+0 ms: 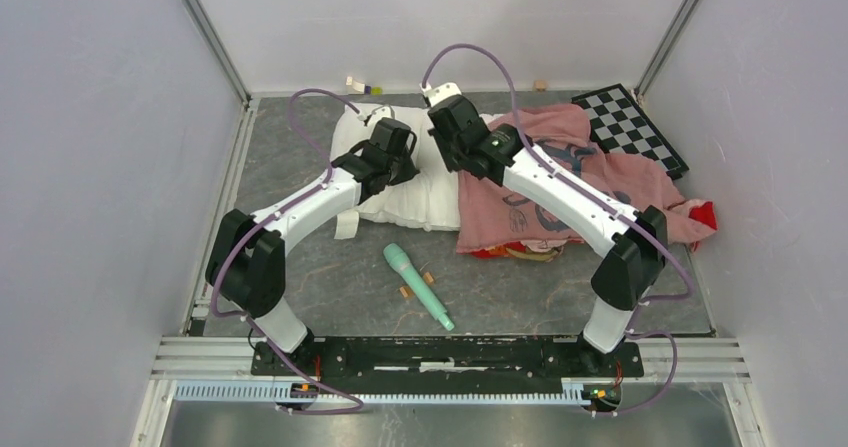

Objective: Put the pillow into the pillowcase

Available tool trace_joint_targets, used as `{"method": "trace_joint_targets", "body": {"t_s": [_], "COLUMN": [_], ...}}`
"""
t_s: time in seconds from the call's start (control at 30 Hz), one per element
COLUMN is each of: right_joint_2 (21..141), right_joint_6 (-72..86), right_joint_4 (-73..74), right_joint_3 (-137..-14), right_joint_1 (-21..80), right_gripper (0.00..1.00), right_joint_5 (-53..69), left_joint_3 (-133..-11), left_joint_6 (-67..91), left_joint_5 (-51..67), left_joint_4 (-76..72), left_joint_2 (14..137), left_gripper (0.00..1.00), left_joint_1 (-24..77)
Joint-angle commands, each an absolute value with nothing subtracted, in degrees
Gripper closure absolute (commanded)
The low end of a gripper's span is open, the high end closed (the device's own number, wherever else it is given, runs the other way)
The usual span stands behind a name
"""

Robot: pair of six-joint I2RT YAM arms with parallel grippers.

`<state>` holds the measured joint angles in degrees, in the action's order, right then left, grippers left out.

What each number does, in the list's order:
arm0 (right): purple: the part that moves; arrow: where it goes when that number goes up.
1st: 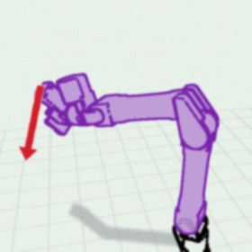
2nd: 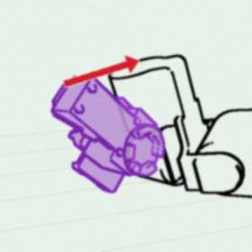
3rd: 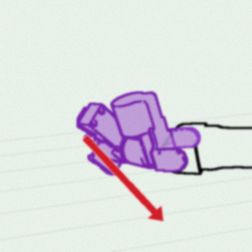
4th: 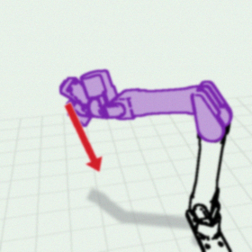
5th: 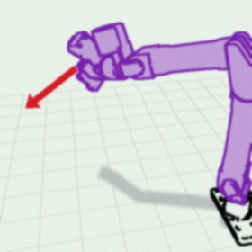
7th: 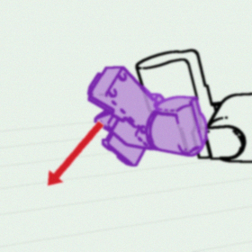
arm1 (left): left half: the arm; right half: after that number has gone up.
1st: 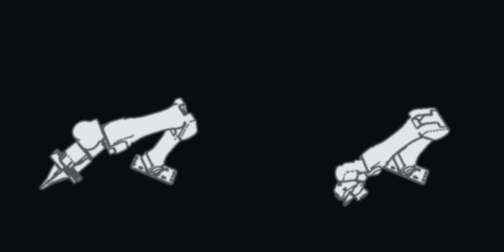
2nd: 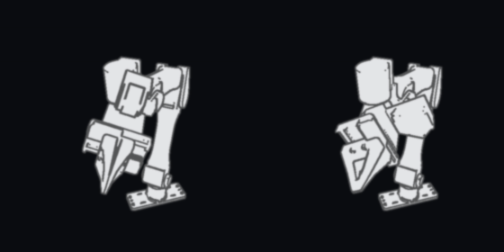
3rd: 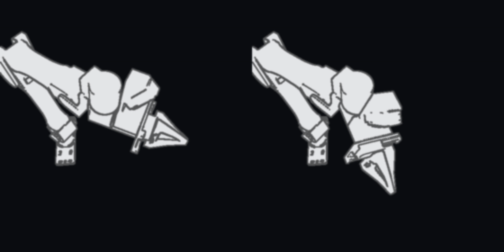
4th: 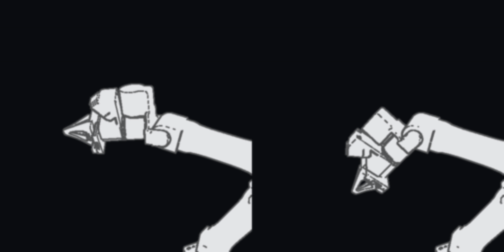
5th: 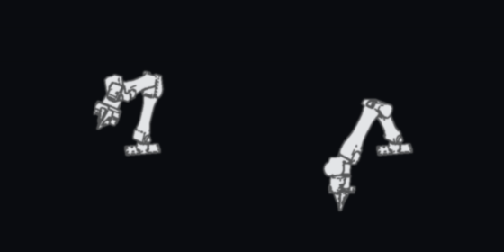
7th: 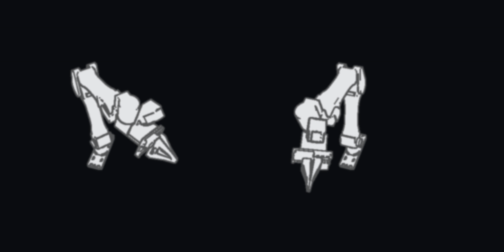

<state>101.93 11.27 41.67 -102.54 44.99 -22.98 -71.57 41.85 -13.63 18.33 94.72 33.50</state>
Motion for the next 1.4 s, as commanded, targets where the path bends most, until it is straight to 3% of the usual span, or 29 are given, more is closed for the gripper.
{"method": "trace_joint_targets", "body": {"t_s": [0.0,0.1,0.13,0.27,0.63,0.8,0.83,0.87,0.9,1.03,1.17,1.37], "right_joint_2": [94.96,92.47,92.49,95.93,110.64,107.03,104.93,102.16,99.66,93.8,90.26,89.34], "right_joint_6": [12.52,10.52,10.14,8.05,10.2,12.12,12.42,12.39,12.4,12.34,11.73,9.76], "right_joint_4": [33.56,34.07,34.45,35.88,32.72,27.44,23.57,18.96,15.23,3.52,-4.43,-5.99], "right_joint_3": [-96.56,-98.72,-100.22,-106.09,-111.97,-97.74,-93.33,-87.42,-82.29,-69.15,-61.75,-61.11], "right_joint_1": [45.03,43.41,41.99,35.94,28.28,28.2,28.21,28.26,28.31,28.26,28.34,28.4], "right_gripper": [0.83,0.41,0.34,0.25,0.21,0.24,0.26,0.3,0.35,0.51,0.54,0.55], "right_joint_5": [-21.62,-24.32,-24.12,-24.98,-27.32,-26.7,-25.58,-24.22,-23.05,-20.22,-17.97,-16.16], "left_joint_3": [-71.04,-69.87,-69.44,-67.81,-67.21,-66.85,-67.69,-68.99,-70.65,-78.74,-86.43,-92.15], "left_joint_6": [45.84,45.79,45.81,45.88,45.09,44.68,44.48,44.11,43.68,42.21,43.04,45.79], "left_joint_5": [-7.78,-7.57,-7.45,-7.37,-6.93,-4.91,-4.09,-3.16,-2.48,-1.51,1.25,6.02], "left_joint_4": [20.31,19.75,19.38,18.4,18.24,17.7,17.9,18.17,18.79,22.48,22.13,14.95], "left_joint_2": [96.78,96.99,97.02,96.92,97.51,96.21,95.47,94.66,93.81,91.06,92.22,100.96], "left_gripper": [0.98,0.98,0.98,0.98,0.98,0.98,0.95,0.85,0.69,0.39,0.33,0.24], "left_joint_1": [35.34,35.38,35.33,35.25,35.24,35.25,35.19,35.28,35.24,35.33,35.4,36.92]}}
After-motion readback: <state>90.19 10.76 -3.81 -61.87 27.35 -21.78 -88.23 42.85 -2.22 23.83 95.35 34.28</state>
